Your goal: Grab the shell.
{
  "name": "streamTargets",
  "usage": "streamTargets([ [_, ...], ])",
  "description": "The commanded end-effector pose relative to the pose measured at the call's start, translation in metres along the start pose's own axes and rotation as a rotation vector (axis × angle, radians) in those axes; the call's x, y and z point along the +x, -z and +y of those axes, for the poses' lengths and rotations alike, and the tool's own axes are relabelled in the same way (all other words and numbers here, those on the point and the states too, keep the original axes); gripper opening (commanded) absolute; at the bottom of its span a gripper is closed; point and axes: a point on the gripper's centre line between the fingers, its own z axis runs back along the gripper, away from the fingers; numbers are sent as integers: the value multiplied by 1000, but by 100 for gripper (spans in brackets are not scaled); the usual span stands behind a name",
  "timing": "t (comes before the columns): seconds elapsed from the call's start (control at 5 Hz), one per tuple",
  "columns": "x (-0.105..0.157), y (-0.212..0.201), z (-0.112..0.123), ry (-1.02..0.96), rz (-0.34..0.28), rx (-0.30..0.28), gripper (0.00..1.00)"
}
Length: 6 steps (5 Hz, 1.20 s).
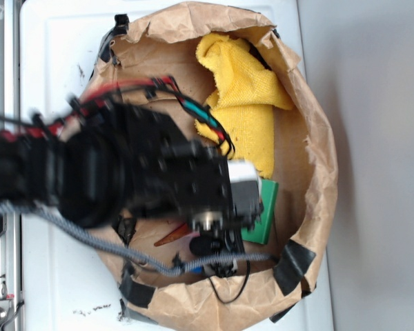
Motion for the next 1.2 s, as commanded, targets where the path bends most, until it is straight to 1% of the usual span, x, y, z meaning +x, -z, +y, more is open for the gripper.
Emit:
streamTargets([
  [0.0, 2, -23, -5, 13, -37, -6, 0],
  [0.2, 6, -67, 3, 6, -42, -95, 0],
  [0.4, 11, -115, 23, -46, -73, -56, 0],
  [0.6, 14, -140, 32, -26, -19, -29, 0],
  [0.8, 13, -151, 30, -62, -27, 146, 0],
  [1.0, 8, -158, 27, -83, -47, 264, 0],
])
